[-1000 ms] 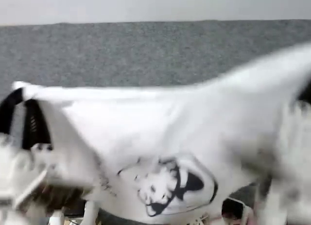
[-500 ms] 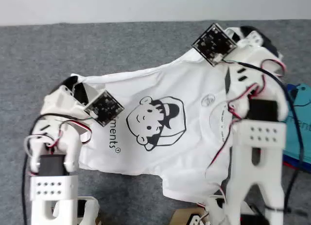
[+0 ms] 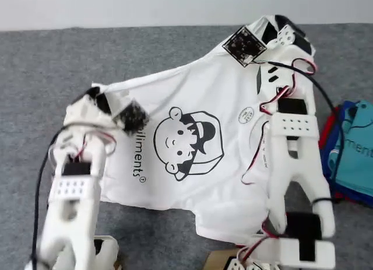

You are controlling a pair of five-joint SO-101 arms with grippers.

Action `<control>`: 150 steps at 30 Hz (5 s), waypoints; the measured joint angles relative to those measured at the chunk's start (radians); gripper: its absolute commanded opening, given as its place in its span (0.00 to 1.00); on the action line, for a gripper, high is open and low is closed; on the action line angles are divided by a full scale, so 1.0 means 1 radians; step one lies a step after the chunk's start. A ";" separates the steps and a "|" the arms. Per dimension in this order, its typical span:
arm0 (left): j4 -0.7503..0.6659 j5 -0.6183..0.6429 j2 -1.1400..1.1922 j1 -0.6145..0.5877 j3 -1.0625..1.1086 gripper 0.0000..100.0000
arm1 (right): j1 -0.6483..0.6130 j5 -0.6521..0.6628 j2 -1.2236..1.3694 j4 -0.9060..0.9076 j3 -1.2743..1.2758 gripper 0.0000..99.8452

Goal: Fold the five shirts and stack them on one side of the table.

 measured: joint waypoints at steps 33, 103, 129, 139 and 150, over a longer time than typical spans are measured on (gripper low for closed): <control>0.727 0.054 0.842 -0.002 -0.964 0.00 | 0.006 0.002 0.410 0.845 -0.680 0.01; 1.522 -0.509 0.795 -0.100 -0.997 0.15 | -0.161 -0.034 -0.473 1.741 0.252 0.12; 1.355 0.032 0.681 -0.080 -1.165 0.01 | -0.153 -0.451 -0.267 1.496 -0.077 0.01; 1.382 0.350 0.681 0.199 -1.165 0.01 | -0.054 -0.462 -0.342 1.531 -0.152 0.01; 1.389 0.574 0.681 0.605 -1.165 0.07 | 0.565 -0.462 -0.531 1.611 -0.235 0.01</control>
